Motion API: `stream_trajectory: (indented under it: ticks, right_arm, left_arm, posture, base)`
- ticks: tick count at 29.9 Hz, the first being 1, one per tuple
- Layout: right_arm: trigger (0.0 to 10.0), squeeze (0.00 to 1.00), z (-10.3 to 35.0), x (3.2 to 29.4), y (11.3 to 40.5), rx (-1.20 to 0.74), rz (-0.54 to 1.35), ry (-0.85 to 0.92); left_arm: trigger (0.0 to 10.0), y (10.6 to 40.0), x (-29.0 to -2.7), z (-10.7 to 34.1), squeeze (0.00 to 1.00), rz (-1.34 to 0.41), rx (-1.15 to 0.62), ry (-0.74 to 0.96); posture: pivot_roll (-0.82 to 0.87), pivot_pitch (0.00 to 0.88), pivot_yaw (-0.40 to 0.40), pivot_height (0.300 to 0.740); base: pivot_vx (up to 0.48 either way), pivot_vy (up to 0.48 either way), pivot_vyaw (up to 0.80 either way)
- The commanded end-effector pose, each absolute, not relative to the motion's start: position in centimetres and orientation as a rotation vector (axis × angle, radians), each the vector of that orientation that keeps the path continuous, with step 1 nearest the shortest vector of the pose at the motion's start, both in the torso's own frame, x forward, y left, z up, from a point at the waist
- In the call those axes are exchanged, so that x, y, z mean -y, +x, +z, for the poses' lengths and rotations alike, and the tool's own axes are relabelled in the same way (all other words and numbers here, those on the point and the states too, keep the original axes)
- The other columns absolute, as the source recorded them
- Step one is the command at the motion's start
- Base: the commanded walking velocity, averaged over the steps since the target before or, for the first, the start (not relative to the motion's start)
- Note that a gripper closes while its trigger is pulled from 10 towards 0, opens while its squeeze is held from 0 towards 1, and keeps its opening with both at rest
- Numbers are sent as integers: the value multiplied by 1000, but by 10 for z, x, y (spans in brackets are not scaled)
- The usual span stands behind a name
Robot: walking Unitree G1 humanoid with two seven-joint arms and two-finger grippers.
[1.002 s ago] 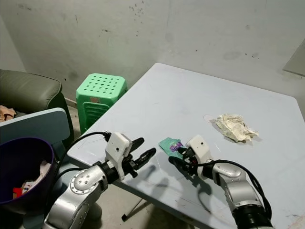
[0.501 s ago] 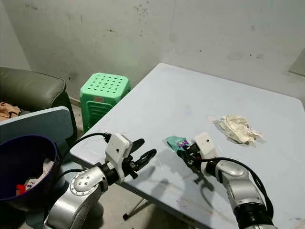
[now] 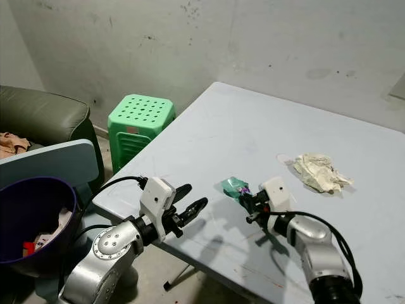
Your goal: Picking trash to rubbish bin
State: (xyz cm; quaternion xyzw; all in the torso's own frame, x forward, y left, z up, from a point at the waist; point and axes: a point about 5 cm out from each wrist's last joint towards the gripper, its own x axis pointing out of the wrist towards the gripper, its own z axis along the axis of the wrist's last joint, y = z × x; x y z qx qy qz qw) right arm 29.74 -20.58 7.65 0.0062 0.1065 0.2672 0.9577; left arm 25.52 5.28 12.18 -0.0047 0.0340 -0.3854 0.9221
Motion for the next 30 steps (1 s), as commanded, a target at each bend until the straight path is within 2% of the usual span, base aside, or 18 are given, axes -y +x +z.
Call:
stream_trajectory:
  ticks: [1, 8, 9, 10, 17, 26, 30]
  right_arm:
    - [0, 0, 98, 217, 303, -88, 460, 36]
    - [0, 0, 117, 224, 302, 72, 276, 89]
    - [2706, 0, 120, 225, 300, 101, 231, 107]
    - [10000, 0, 122, 226, 299, 119, 199, 116]
    - [10000, 0, 113, 210, 285, 111, 79, 74]
    - [10000, 0, 107, 199, 281, 88, 9, 45]
    - [10000, 0, 117, 207, 288, 112, -30, -15]
  left_arm:
    - [10000, 261, -56, 127, 0, -762, -35, 5]
    - [10000, 282, -72, 136, 0, -655, 1, 3]
    - [10000, 288, -76, 139, 0, -617, 13, 2]
    - [10000, 293, -80, 140, 0, -587, 20, 1]
    - [10000, 315, -103, 145, 0, -415, 46, -6]
    - [10000, 323, -109, 146, 0, -366, 56, -68]
    - [10000, 327, -112, 147, 0, -356, 69, -82]
  posture:
    - [-54, 0, -74, 740]
    - [-64, 0, -59, 740]
    - [-66, 0, -56, 740]
    - [-67, 0, -55, 740]
    - [-76, 0, -38, 740]
    - [-84, 0, -26, 740]
    - [-87, 0, -23, 740]
  base:
    - [0, 0, 0]
    - [0, 0, 0]
    - [0, 0, 0]
    - [0, 0, 0]
    - [0, 0, 0]
    - [0, 0, 0]
    - [0, 0, 0]
